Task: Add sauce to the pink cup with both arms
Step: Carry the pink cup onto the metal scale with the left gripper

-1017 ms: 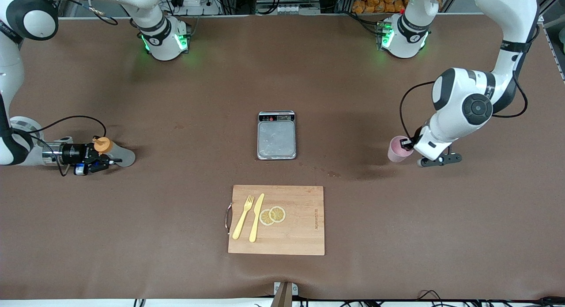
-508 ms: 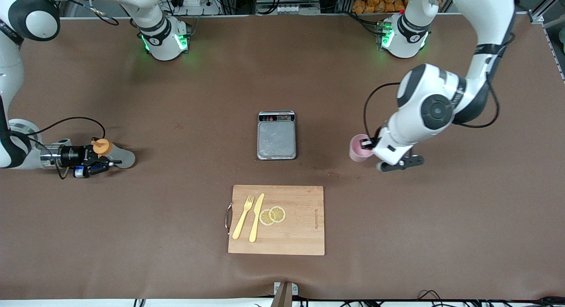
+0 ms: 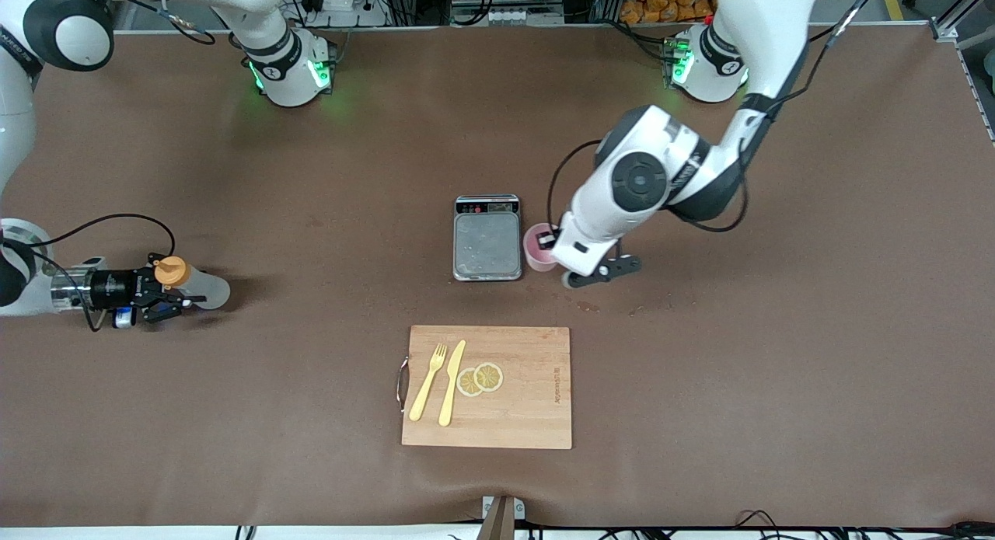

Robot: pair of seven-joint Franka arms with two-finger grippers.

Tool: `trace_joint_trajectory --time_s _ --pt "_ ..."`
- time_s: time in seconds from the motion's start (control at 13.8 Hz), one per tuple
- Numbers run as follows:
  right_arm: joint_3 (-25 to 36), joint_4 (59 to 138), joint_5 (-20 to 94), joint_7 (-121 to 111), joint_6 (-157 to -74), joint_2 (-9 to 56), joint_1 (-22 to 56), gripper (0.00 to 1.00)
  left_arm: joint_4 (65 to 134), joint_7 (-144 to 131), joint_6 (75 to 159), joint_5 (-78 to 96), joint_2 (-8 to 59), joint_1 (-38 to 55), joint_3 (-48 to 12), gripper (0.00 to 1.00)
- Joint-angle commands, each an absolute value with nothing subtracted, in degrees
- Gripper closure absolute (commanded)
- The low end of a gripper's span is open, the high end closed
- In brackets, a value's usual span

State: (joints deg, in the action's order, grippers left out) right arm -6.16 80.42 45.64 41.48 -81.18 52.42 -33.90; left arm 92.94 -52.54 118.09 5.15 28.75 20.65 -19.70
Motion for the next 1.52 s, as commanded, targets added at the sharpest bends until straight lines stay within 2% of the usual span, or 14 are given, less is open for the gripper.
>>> trace_joint_trajectory --time_s 0.0,0.65,0.94,1.02,1.09,1.16,1.45 --pt "-6.2 78.8 44.6 47.2 -79.5 49.1 -31.5 0.48 86.7 -57.8 118.1 5.9 34.4 25.8 -19.1 1.00" --pt "-6.2 78.4 42.5 61.1 -79.9 40.6 -22.1 0.48 86.4 -62.7 125.2 4.8 39.2 32.1 -18.5 1.00" --pt "-5.6 78.4 41.6 68.1 -81.6 36.9 -17.1 0.48 86.5 -64.8 125.9 2.6 39.7 32.8 -18.5 1.00" --pt "-5.6 78.4 41.6 68.5 -81.6 36.7 -17.0 0.48 86.5 -66.3 125.9 2.6 39.7 32.7 -18.5 0.84" --pt "-5.6 78.4 41.6 68.6 -81.6 36.7 -17.0 0.49 86.4 -67.3 125.9 2.6 39.7 32.7 -18.5 0.25" --pt "-5.6 78.4 41.6 68.7 -81.7 36.7 -16.8 0.48 86.4 -67.0 125.9 1.9 39.7 32.8 -18.3 0.00" --pt "-5.5 78.8 39.6 70.6 -83.8 35.0 -14.3 0.49 86.3 -67.2 125.9 0.3 38.4 32.2 -18.3 0.00"
